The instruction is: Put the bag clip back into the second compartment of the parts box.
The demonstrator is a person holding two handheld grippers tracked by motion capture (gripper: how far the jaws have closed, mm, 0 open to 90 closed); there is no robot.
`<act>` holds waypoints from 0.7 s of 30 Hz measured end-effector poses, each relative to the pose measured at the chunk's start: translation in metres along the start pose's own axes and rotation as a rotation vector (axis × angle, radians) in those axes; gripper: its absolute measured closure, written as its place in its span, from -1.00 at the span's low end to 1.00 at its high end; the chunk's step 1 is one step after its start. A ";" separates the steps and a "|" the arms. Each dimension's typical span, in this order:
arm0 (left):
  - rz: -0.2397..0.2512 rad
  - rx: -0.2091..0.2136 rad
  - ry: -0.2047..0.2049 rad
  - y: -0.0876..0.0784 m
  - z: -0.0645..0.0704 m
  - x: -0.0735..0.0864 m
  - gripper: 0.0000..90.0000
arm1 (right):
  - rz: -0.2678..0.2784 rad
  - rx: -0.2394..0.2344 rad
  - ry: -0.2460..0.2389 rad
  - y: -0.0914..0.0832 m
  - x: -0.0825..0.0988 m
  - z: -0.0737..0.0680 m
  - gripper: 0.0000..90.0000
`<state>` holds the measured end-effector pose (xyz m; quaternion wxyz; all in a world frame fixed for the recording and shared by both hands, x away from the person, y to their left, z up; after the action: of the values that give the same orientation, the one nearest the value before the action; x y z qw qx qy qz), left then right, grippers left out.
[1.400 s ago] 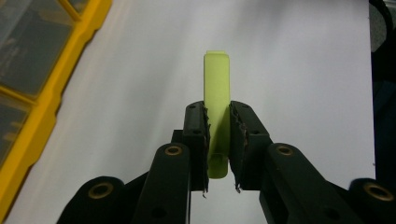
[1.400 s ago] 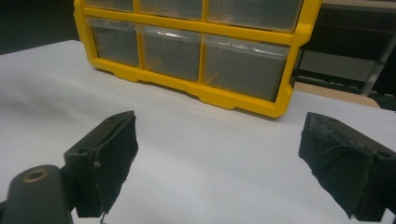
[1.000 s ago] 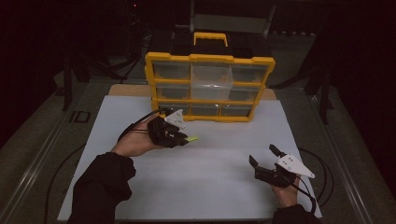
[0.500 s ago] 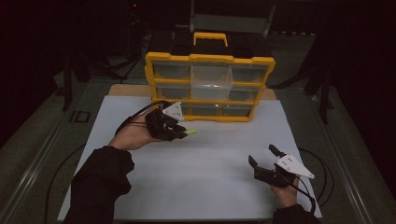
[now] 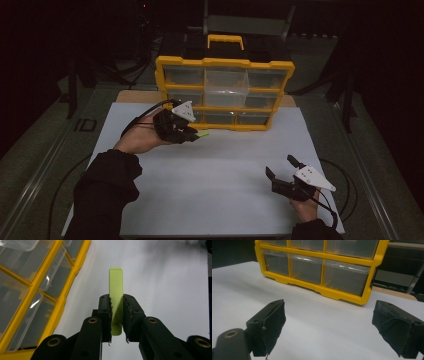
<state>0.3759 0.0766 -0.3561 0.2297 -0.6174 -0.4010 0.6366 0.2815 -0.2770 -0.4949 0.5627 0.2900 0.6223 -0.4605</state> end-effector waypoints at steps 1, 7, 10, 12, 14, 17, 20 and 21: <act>0.006 0.000 -0.003 -0.002 -0.001 -0.001 0.73 | 0.000 0.000 -0.001 0.000 0.000 0.000 -0.75; 0.016 -0.008 -0.006 -0.010 -0.006 -0.004 0.73 | 0.000 -0.002 -0.002 0.000 0.000 0.000 -0.75; 0.015 -0.007 0.003 -0.014 -0.008 -0.007 0.74 | -0.001 -0.002 -0.002 0.000 0.000 0.000 -0.75; 0.020 -0.007 0.004 -0.015 -0.009 -0.008 0.73 | -0.001 -0.002 -0.002 0.000 0.000 0.000 -0.75; 0.007 -0.006 0.012 -0.017 -0.010 -0.009 0.73 | -0.001 -0.002 -0.003 0.000 0.000 0.000 -0.75; 0.005 -0.009 0.009 -0.019 -0.012 -0.010 0.73 | -0.002 -0.002 -0.003 0.000 0.000 0.000 -0.75; 0.009 -0.006 0.004 -0.021 -0.014 -0.011 0.73 | -0.001 -0.003 -0.002 0.000 0.000 0.000 -0.75; 0.006 -0.006 0.008 -0.022 -0.015 -0.012 0.73 | -0.001 -0.003 -0.002 0.000 0.000 0.000 -0.75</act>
<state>0.3878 0.0834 -0.3302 0.2276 -0.6218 -0.4001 0.6336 0.2815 -0.2767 -0.4951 0.5633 0.2885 0.6225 -0.4603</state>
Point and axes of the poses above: each handheld gripper's, and its own axes: y roughly forward along the jaws, x roughly out of its underside, z roughly to its right, the point moved 3 cm from there along y, roughly forward along the jaws, and after that the axes turned 2 degrees about x, right-handed, at the moved point
